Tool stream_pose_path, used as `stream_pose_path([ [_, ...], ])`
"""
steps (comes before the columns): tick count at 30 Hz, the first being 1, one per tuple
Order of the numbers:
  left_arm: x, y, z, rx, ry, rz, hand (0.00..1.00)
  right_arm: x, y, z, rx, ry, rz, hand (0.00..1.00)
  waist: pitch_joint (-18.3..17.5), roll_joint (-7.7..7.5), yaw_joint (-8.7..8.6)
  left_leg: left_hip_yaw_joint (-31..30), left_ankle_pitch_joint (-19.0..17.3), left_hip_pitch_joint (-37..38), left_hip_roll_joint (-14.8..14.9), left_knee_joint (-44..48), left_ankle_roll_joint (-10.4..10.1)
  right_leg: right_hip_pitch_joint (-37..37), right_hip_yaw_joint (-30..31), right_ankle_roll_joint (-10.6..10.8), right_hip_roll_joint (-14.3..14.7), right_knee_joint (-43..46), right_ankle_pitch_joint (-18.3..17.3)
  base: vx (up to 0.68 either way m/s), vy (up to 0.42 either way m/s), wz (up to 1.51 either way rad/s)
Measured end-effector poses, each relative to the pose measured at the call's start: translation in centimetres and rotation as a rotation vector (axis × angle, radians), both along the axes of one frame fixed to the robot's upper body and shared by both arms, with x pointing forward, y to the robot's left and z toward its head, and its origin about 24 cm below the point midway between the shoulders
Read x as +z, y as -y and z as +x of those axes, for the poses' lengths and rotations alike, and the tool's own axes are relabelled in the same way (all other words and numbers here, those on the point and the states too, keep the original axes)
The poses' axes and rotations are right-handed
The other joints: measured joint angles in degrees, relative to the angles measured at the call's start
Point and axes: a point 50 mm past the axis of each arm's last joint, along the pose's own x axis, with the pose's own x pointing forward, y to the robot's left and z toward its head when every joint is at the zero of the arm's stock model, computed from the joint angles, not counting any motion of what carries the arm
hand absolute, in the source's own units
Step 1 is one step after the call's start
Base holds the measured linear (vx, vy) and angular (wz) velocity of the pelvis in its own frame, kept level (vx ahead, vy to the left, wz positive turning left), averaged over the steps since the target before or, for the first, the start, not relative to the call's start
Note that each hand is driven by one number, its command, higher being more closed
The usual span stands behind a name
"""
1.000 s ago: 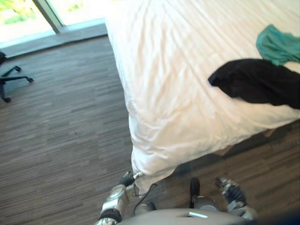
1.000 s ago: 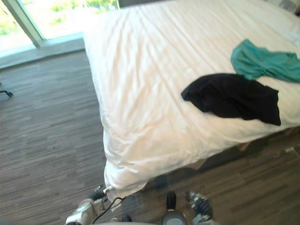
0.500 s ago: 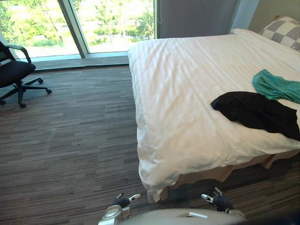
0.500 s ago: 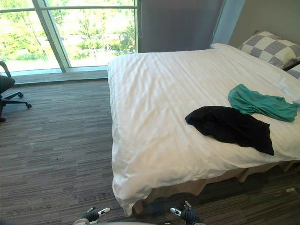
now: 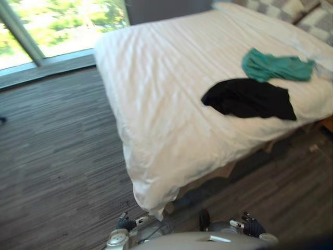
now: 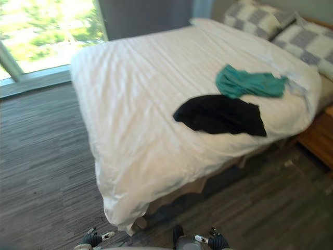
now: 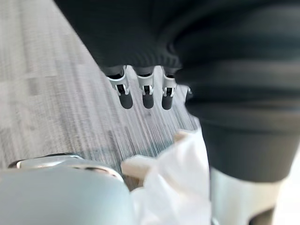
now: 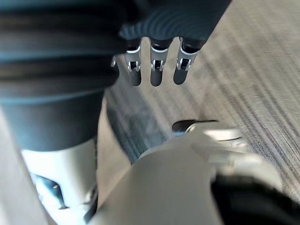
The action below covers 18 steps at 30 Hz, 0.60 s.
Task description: Tidy the bed and pick cloth on bed and put in laundry
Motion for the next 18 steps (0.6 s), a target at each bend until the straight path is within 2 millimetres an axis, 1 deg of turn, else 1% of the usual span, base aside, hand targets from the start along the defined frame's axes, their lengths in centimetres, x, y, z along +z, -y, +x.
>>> stream_pose_path([
  [1, 0.3, 1.0, 1.9, -0.039, 0.042, -0.029, 0.00, 0.2, 0.1, 0.3, -0.020, 0.021, -0.013, 0.00, 0.9, 0.62, -0.69, 0.6, -0.3, 2.4, -0.8, -4.7, -0.2, -1.8, 0.1, 1.0, -0.1, 2.7, -0.5, -0.02, 0.116, -0.34],
  [2, 0.5, 1.2, 2.6, -0.059, 0.061, -0.037, 0.00, 0.3, 0.1, 0.5, -0.039, 0.035, -0.013, 0.00, 1.0, 0.83, -1.12, 1.1, -0.3, 3.2, -1.2, -6.0, -0.1, -2.3, 0.1, 1.3, -0.4, 3.7, -0.6, -0.04, 0.141, -0.22],
  [3, 0.8, 1.6, 3.6, -0.088, 0.085, -0.048, 0.00, 0.3, -0.5, 0.7, -0.057, 0.055, 0.003, 0.00, 1.8, 0.11, -1.21, 1.8, -0.5, 4.4, -1.8, -7.4, 0.1, -2.7, 0.1, 1.4, -0.8, 4.9, -0.7, -0.11, 0.116, -0.27],
  [4, 1.1, 1.7, 4.4, -0.101, 0.116, -0.056, 0.00, 0.3, -1.2, 1.0, -0.078, 0.076, 0.022, 0.00, 2.5, -1.19, -0.92, 3.5, -1.0, 5.8, -2.2, -8.6, 1.0, -3.4, -0.4, 2.0, -1.1, 6.1, -0.5, -0.18, 0.114, -0.42],
  [5, 1.1, 1.8, 4.4, -0.109, 0.120, -0.065, 0.00, 0.2, -1.6, 1.0, -0.086, 0.079, 0.027, 0.00, 2.8, -2.16, -0.84, 5.8, -1.8, 5.8, -2.6, -8.7, 1.9, -4.0, -3.4, 2.5, -2.5, 6.4, -1.9, -0.28, 0.100, -0.44],
  [6, 1.1, 2.1, 4.3, -0.112, 0.119, -0.074, 0.00, 0.2, -1.9, 0.9, -0.092, 0.079, 0.032, 0.00, 2.9, -2.75, -0.82, 6.8, -1.9, 5.8, -2.6, -8.6, 2.2, -4.3, -6.1, 1.9, -3.8, 7.6, -3.7, -0.31, 0.057, -0.37],
  [7, 1.0, 2.2, 4.1, -0.107, 0.114, -0.085, 0.00, 0.2, -2.1, 0.8, -0.113, 0.092, 0.034, 0.00, 2.9, -3.02, -0.77, 8.0, -2.1, 6.2, -2.1, -8.4, 2.5, -5.3, -11.4, 1.0, -6.3, 13.3, -6.0, -0.26, 0.031, -0.40],
  [8, 0.7, 2.2, 3.2, -0.085, 0.093, -0.099, 0.00, 0.2, -2.0, 0.2, -0.125, 0.084, 0.032, 0.00, 2.7, -2.75, -0.78, 9.1, -2.1, 6.8, -1.2, -8.4, 2.4, -5.7, -14.9, 0.0, -8.2, 20.5, -7.4, -0.15, 0.011, -0.43],
  [9, 0.6, 2.1, 2.9, -0.083, 0.081, -0.102, 0.00, 0.2, -1.9, 0.2, -0.131, 0.087, 0.033, 0.00, 2.6, -2.55, -0.67, 9.6, -2.1, 6.9, -0.8, -8.3, 2.4, -5.6, -16.2, 0.0, -8.9, 23.5, -8.5, -0.07, -0.011, -0.49],
  [10, 0.5, 1.9, 2.6, -0.081, 0.069, -0.104, 0.00, 0.2, -1.9, 0.0, -0.154, 0.085, 0.039, 0.00, 2.4, -2.43, -0.17, 10.8, -2.1, 6.9, -0.5, -8.2, 2.4, -4.7, -17.3, 0.3, -10.3, 27.9, -10.3, -0.05, -0.067, -0.51],
  [11, 0.6, 1.8, 2.7, -0.085, 0.072, -0.095, 0.00, 0.0, -2.0, -0.2, -0.179, 0.073, 0.049, 0.00, 2.3, -2.70, 0.38, 12.0, -2.0, 6.6, -0.6, -8.1, 2.3, -3.9, -18.1, 1.0, -11.6, 30.1, -12.8, -0.04, -0.095, -0.66],
  [12, 0.6, 1.6, 2.7, -0.088, 0.072, -0.088, 0.00, -0.1, -2.1, -0.7, -0.198, 0.056, 0.057, 0.00, 1.8, -3.49, 0.67, 13.2, -2.2, 6.4, -1.2, -7.5, 2.0, -3.8, -18.6, 1.5, -12.7, 30.3, -14.2, -0.03, -0.155, -0.86],
  [13, 0.6, 1.2, 2.7, -0.106, 0.063, -0.066, 0.00, -0.2, -2.1, -1.0, -0.233, 0.049, 0.065, 0.00, 1.5, -3.81, 1.05, 14.1, -2.6, 6.0, -2.5, -7.0, 2.4, -4.9, -20.3, 0.9, -12.2, 29.8, -15.0, -0.01, -0.104, -0.89],
  [14, 0.6, 1.4, 2.8, -0.110, 0.062, -0.065, 0.00, -0.2, -1.9, -1.1, -0.248, 0.045, 0.061, 0.00, 1.5, -3.80, 1.41, 14.1, -2.7, 5.8, -2.7, -7.1, 3.9, -5.3, -20.1, 0.1, -11.4, 28.4, -14.5, -0.05, -0.081, -1.27],
  [15, 0.5, 1.6, 2.7, -0.106, 0.059, -0.067, 0.00, -0.1, -1.4, -0.9, -0.258, 0.043, 0.050, 0.00, 0.6, -2.46, 2.50, 13.0, -2.1, 5.4, -4.0, -9.8, 6.3, -4.3, -18.0, -1.1, -8.2, 20.4, -12.8, -0.18, 0.023, -1.61],
  [16, 0.3, 2.2, 2.0, -0.087, 0.051, -0.087, 0.00, 0.1, -0.6, -0.4, -0.276, 0.052, 0.036, 0.00, -0.7, 0.59, 4.13, 14.2, 0.1, 5.0, -3.5, -13.4, 6.5, -4.1, -19.5, -3.1, -7.3, 22.0, -14.0, -0.20, 0.004, -1.48],
  [17, 0.3, 1.8, 1.9, -0.072, 0.058, -0.079, 0.00, 0.2, -0.5, -0.2, -0.282, 0.057, 0.035, 0.00, -0.7, -0.26, 3.02, 15.1, 1.3, 5.1, -4.1, -13.6, 4.0, -5.0, -22.2, -4.1, -11.1, 31.8, -17.2, -0.12, -0.039, -0.87],
  [18, 0.5, 1.1, 2.1, -0.076, 0.063, -0.059, 0.00, -0.1, -1.1, -0.5, -0.277, 0.035, 0.049, 0.00, -1.0, -2.91, 1.88, 16.3, 1.6, 5.6, -5.8, -12.7, 4.1, -2.0, -24.4, -2.6, -17.0, 38.9, -19.3, 0.01, -0.148, -0.64],
])
